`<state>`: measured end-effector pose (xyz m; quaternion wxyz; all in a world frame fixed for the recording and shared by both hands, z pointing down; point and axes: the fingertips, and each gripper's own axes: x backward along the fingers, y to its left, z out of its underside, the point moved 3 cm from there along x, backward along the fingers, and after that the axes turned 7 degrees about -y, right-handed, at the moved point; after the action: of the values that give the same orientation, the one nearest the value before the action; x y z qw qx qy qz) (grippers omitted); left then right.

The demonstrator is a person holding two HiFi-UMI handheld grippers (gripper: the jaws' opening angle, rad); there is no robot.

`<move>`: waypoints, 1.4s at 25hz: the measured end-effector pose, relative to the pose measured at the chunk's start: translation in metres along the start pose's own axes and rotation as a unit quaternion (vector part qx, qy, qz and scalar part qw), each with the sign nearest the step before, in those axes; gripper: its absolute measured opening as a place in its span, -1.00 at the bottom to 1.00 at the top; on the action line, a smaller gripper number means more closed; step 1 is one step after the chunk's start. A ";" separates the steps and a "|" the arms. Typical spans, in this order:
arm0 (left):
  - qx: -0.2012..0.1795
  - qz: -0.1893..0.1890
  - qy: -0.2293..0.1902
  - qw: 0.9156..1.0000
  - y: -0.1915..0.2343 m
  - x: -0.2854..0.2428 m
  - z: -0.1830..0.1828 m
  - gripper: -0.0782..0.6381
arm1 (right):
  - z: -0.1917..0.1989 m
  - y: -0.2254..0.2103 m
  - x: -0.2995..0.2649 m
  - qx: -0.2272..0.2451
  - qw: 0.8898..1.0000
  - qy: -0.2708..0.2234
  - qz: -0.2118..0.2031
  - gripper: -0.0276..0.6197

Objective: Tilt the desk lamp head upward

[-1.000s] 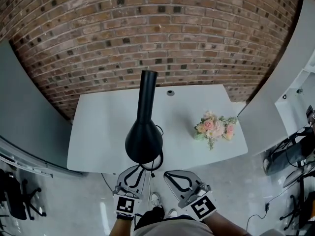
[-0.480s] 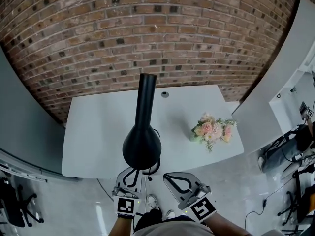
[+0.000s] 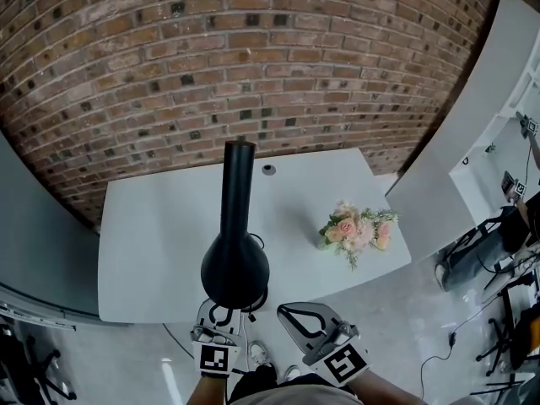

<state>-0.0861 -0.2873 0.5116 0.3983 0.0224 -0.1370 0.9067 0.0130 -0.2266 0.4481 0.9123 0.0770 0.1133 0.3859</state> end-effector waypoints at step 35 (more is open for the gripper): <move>0.033 -0.034 -0.006 0.999 -0.002 0.021 -0.070 -0.77 | -0.017 0.000 -0.010 0.011 0.999 -0.037 -0.024 -0.86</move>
<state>-0.0942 -0.2526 0.4478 0.4270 0.0457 -0.1085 0.8966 0.0015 -0.2326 0.4332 0.9240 0.0984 0.0857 0.3594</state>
